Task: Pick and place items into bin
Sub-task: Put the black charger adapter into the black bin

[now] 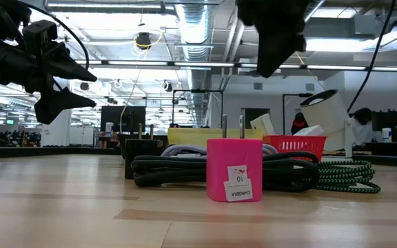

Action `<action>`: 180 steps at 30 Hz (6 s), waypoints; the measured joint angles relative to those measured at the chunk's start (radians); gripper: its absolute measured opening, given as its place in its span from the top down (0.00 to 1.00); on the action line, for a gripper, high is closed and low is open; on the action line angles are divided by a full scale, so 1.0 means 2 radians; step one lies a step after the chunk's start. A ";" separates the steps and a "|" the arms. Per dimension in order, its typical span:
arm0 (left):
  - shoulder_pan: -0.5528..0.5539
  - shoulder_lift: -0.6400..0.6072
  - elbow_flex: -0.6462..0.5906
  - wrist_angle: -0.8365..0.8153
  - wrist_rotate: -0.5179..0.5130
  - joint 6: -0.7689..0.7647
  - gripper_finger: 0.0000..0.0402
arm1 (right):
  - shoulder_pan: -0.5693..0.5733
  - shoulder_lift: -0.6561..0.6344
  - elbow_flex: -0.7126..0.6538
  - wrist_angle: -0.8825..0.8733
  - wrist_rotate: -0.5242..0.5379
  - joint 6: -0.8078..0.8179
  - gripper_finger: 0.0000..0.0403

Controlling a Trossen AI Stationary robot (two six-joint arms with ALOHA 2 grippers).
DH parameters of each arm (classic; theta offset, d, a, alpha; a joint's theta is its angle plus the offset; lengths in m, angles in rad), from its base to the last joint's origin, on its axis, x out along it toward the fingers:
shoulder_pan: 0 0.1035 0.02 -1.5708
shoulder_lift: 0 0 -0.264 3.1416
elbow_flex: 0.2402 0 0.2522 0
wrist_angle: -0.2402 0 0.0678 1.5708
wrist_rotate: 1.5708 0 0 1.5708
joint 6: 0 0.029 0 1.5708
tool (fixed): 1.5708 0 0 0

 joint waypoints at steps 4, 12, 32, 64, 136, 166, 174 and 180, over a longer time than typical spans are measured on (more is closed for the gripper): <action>0.000 0.000 0.000 0.000 0.000 0.000 0.36 | 0.048 0.002 0.000 0.026 0.000 0.026 0.73; 0.000 0.000 0.000 0.000 0.000 0.000 0.36 | 0.116 0.003 -0.003 0.085 0.003 0.066 0.73; 0.000 0.000 0.000 0.000 0.000 0.000 0.36 | 0.235 -0.011 -0.194 0.275 0.267 0.055 0.73; 0.000 0.000 -0.001 0.038 0.158 0.379 0.36 | 0.337 -0.024 -0.325 0.413 0.434 0.094 0.73; -0.147 0.623 0.270 0.210 0.055 0.357 0.36 | 0.250 -0.024 -0.325 0.339 0.342 -0.029 0.73; -0.150 0.636 0.272 0.198 0.041 0.334 0.36 | 0.250 -0.024 -0.325 0.338 0.342 -0.038 0.73; -0.150 0.640 0.272 0.203 0.040 0.333 0.36 | 0.250 -0.024 -0.325 0.338 0.342 -0.038 0.73; -0.150 0.676 0.271 0.236 0.049 0.333 0.36 | 0.250 -0.024 -0.325 0.337 0.342 -0.038 0.73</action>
